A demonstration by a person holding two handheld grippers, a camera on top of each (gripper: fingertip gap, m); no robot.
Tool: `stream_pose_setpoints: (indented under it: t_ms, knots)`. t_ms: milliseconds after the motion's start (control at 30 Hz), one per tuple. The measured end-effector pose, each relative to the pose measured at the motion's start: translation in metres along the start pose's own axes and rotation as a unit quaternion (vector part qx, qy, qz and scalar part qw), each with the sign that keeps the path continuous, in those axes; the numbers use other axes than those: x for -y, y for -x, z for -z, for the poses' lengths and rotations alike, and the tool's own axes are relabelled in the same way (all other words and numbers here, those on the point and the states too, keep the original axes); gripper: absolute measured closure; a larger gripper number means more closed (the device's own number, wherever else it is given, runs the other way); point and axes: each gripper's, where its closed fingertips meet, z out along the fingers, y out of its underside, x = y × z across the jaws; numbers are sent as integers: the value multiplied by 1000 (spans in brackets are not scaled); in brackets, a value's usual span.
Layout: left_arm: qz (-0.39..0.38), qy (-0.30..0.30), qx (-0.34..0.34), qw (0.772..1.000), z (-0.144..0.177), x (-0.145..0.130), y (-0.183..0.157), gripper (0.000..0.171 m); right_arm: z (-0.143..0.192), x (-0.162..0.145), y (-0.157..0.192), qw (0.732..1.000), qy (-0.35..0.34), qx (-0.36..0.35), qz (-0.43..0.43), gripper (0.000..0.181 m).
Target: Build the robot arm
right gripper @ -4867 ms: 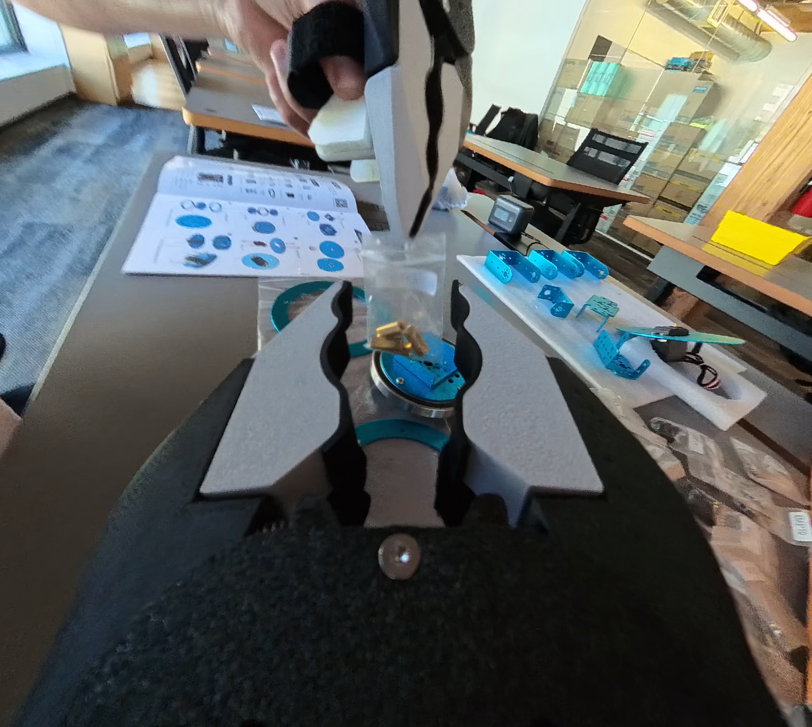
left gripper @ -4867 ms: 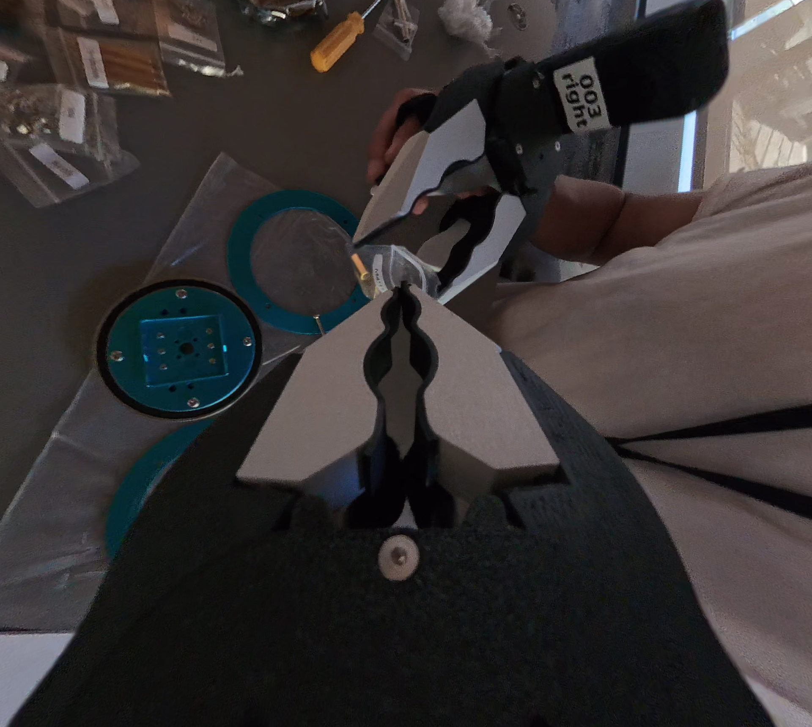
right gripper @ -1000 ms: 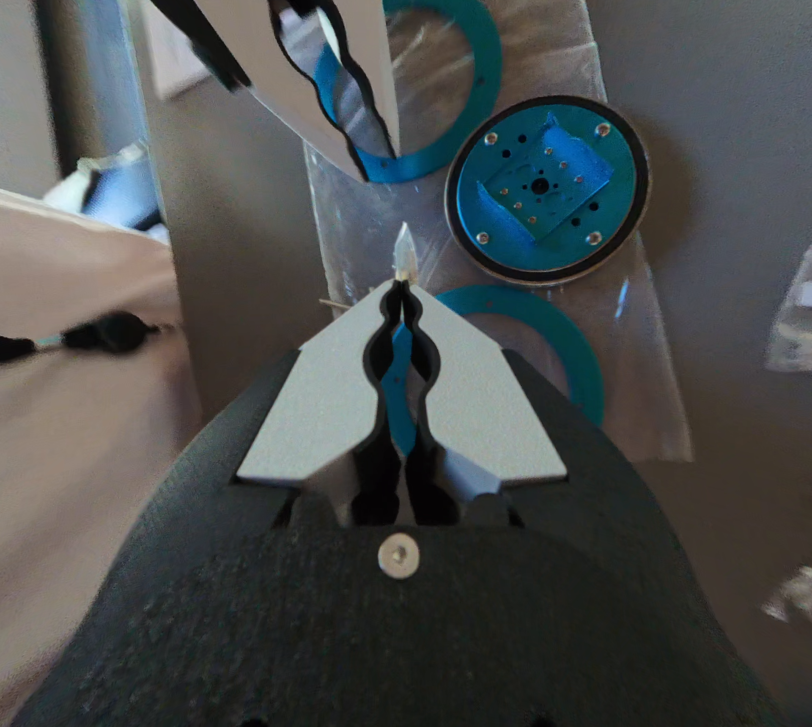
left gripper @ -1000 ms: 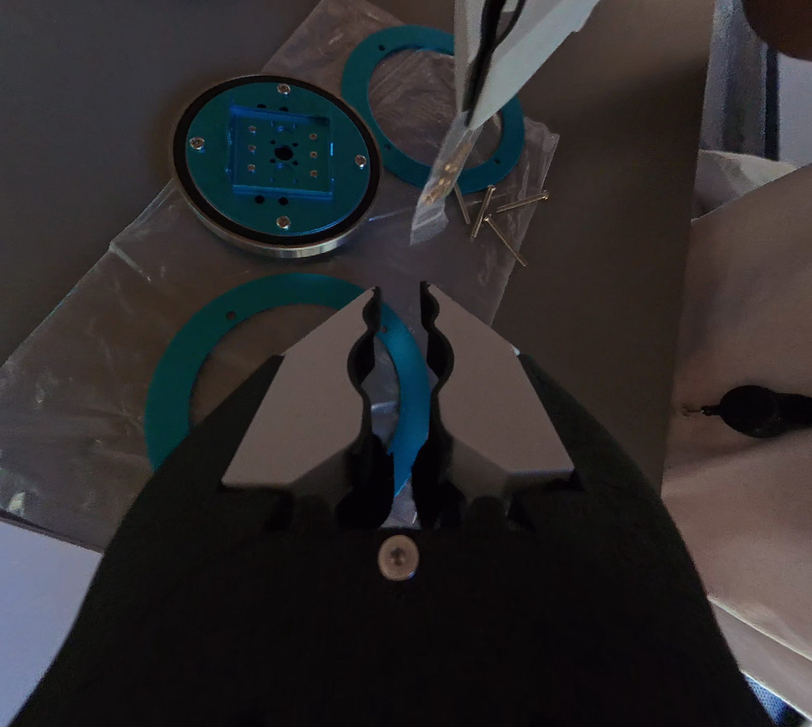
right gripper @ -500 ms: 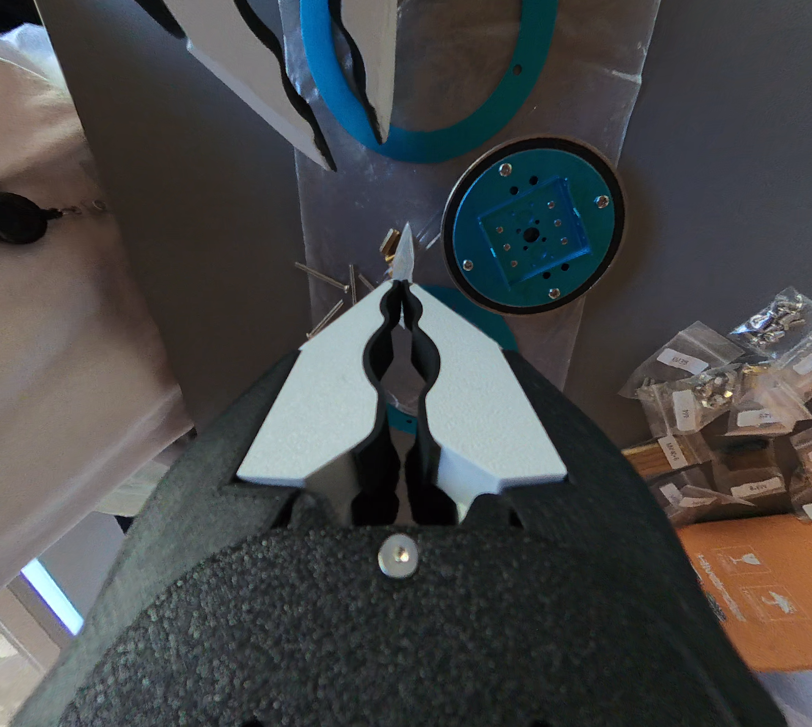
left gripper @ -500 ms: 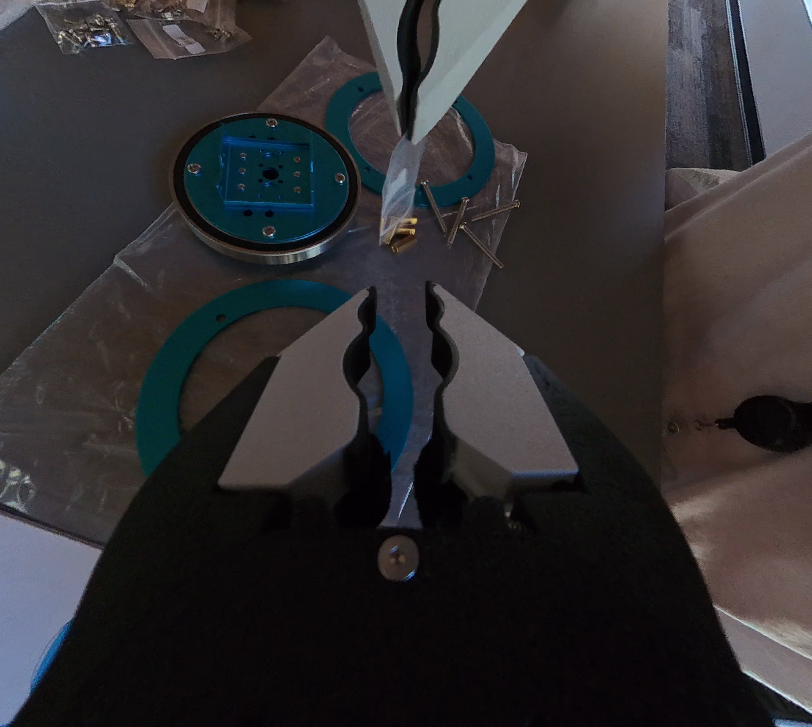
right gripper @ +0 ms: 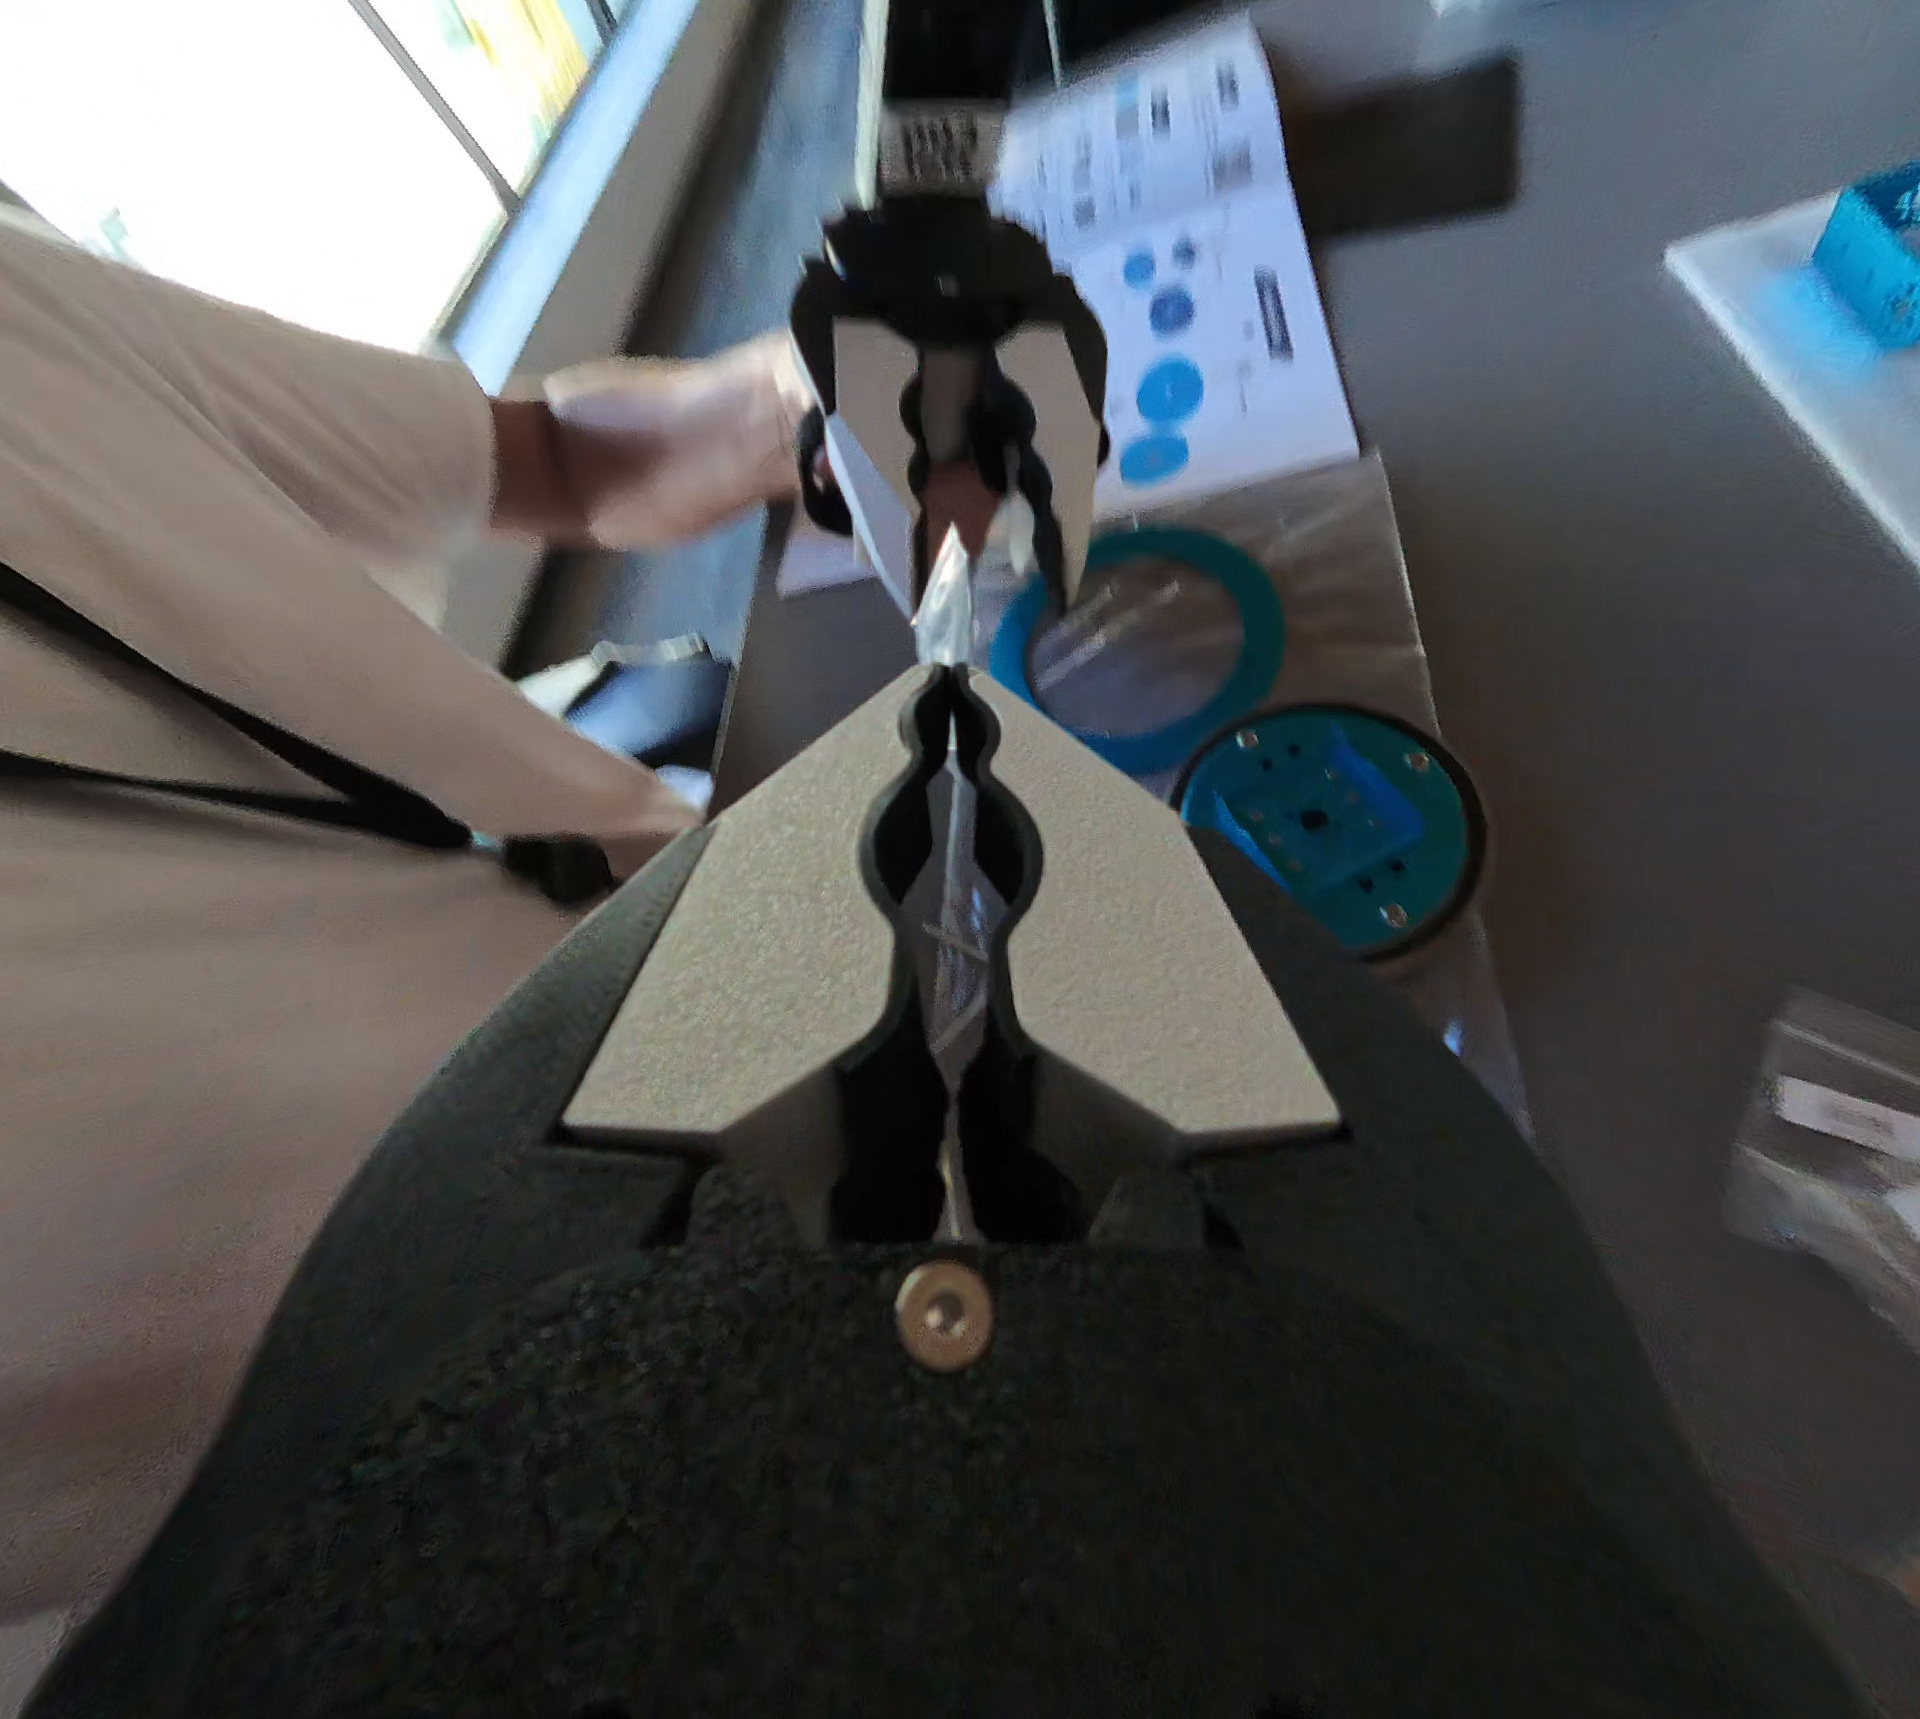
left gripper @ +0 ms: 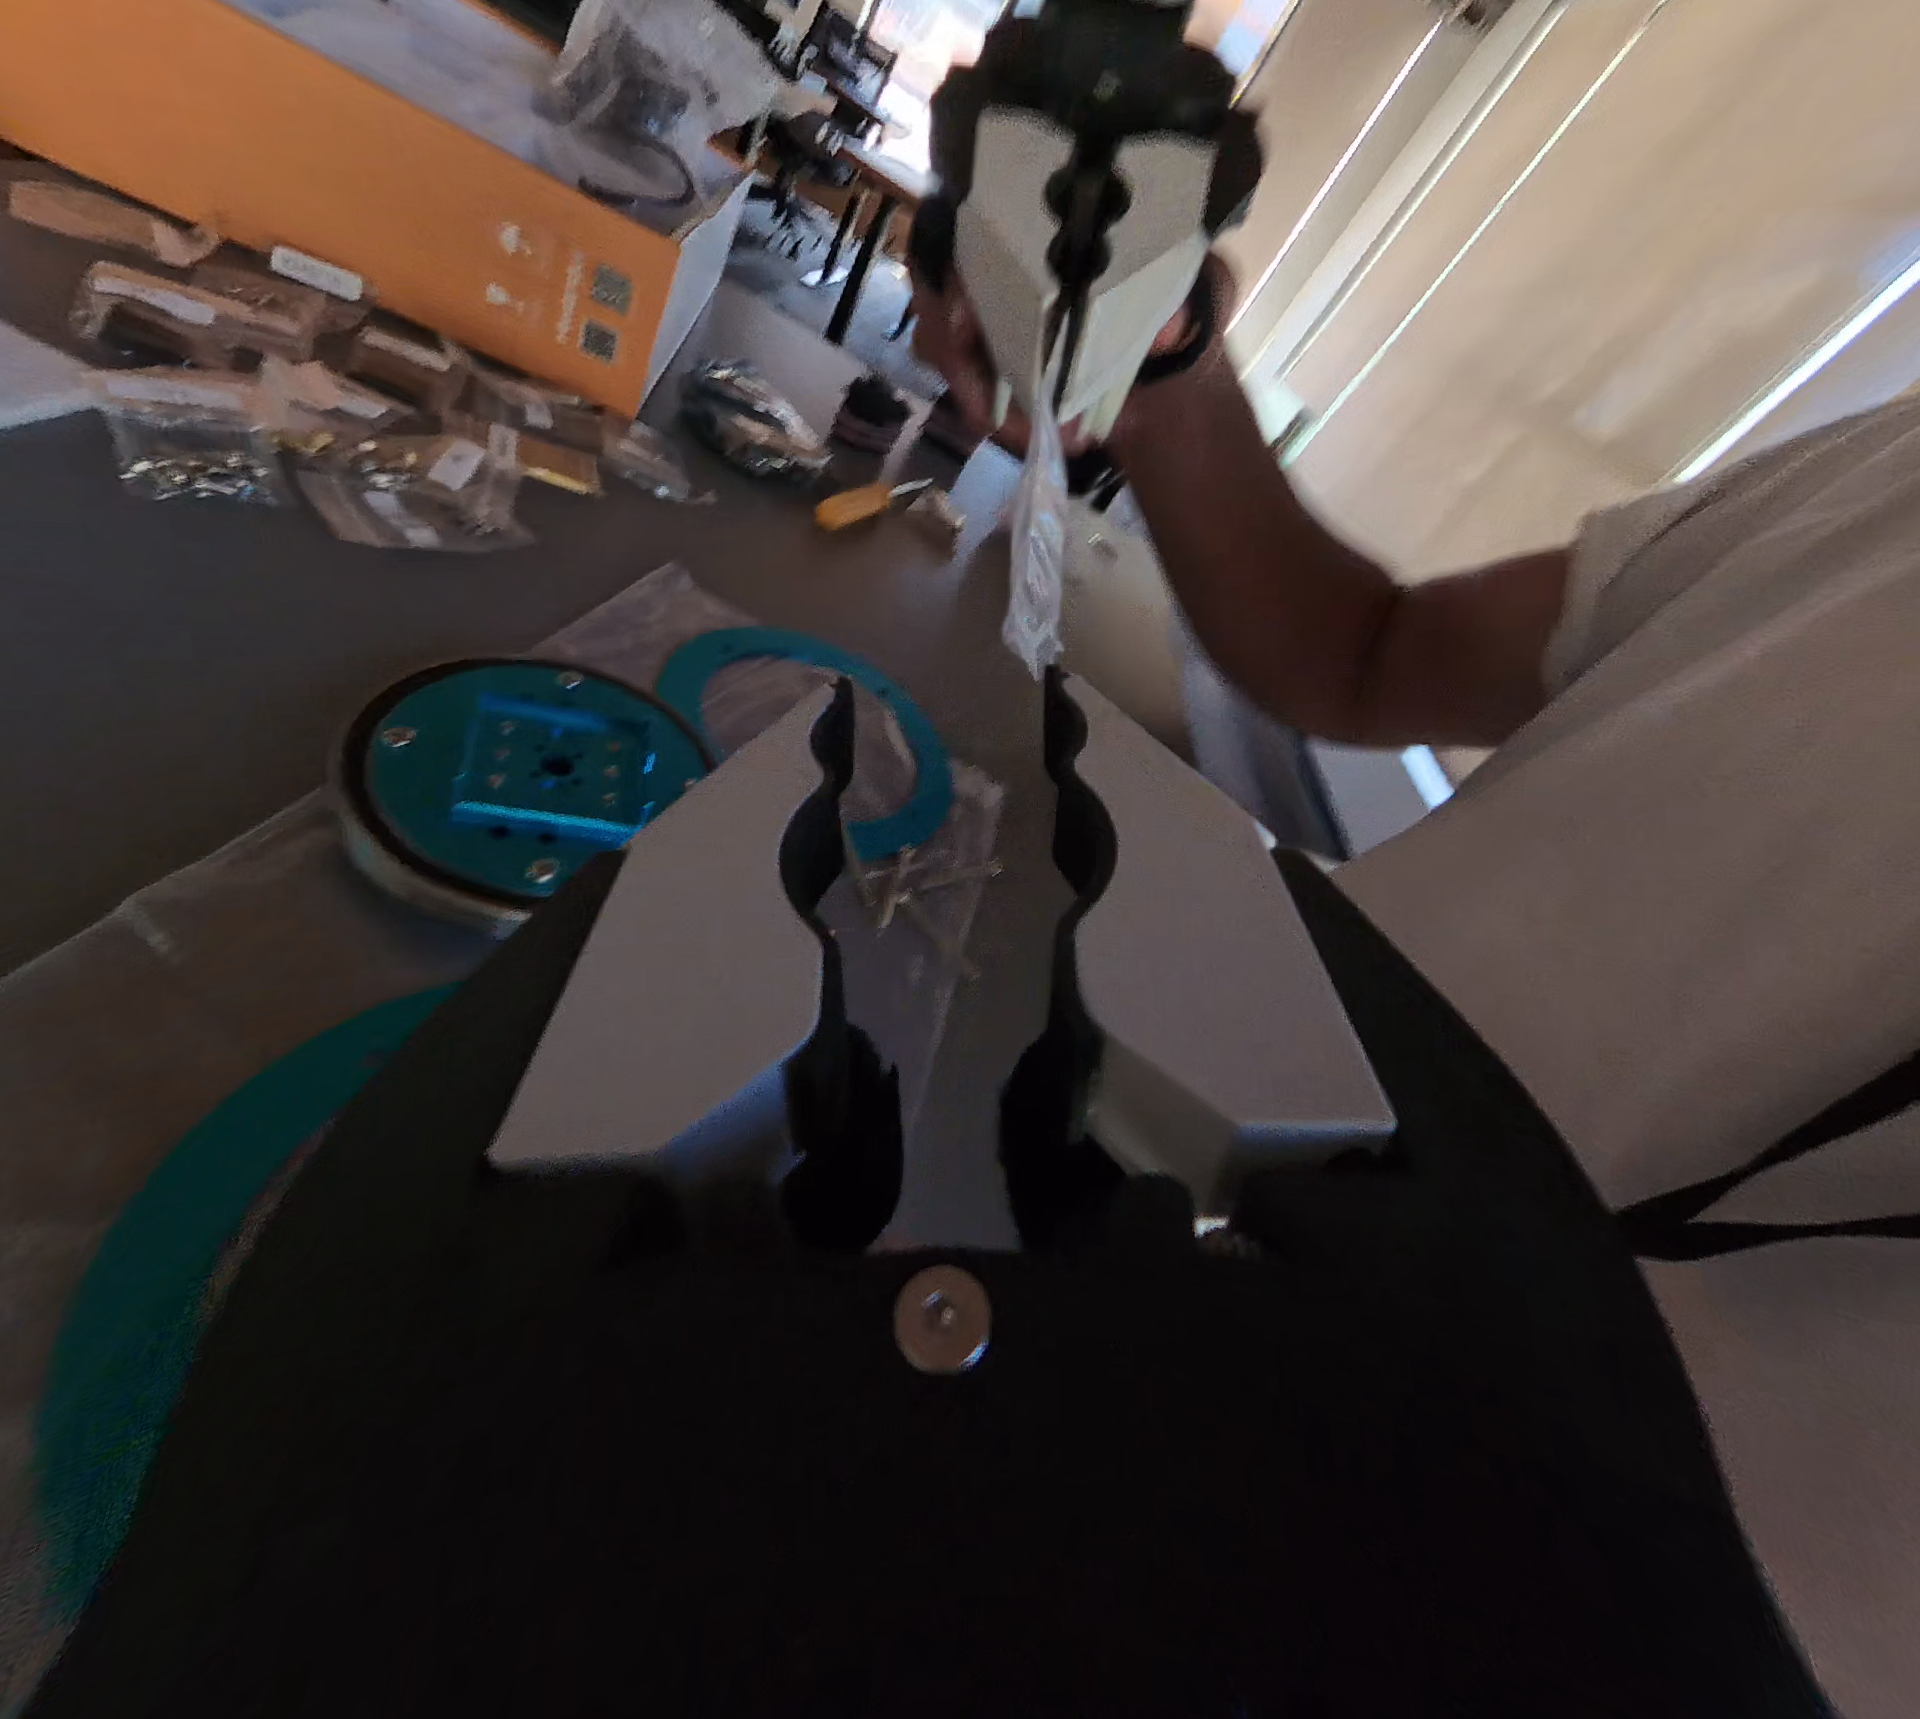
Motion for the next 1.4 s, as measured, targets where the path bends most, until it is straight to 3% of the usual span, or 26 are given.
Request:
stream_pose_setpoints:
  t_ms: [100, 267, 367, 467, 533, 833, 900, 967, 1100, 1267, 1400]
  knots:
    - [43, -88, -51, 994, 2, 20, -13, 135, 5, 1, -3, 993, -112, 2, -23, 181]
    - [27, -180, -13, 983, 0, 32, -12, 133, 11, 12, 5, 962, -266, 22, -60, 181]
    - [22, -208, -1, 978, 0, 38, -17, 133, 5, 8, 6, 952, -296, 17, -78, 181]
    - [35, -186, -6, 982, -8, 32, -18, 142, 2, 5, 8, 951, -300, 9, -73, 181]
    - [28, -179, -4, 983, -10, 30, -19, 171, 2, 4, 7, 952, -295, 14, -80, 181]
    - [41, -154, -2, 987, -17, 32, -22, 171, 6, -3, 0, 953, -292, 3, -86, 181]
    - [25, -117, 1, 993, -21, 24, -23, 171, 10, -6, -5, 957, -281, -27, -60, 181]
    - [-18, -62, 11, 998, -23, 11, -25, 171, 21, 0, -5, 959, -276, -42, -41, 163]
    - [-82, 40, 20, 996, -25, -12, -28, 171, -2, -12, 13, 990, -138, 10, 1, 148]
    - [-133, 112, 28, 984, -29, -32, -29, 171, -32, -31, 23, 998, -25, 41, 37, 165]
    - [-140, 120, 19, 983, -29, -35, -31, 171, -40, -42, 27, 997, 19, 57, 45, 173]
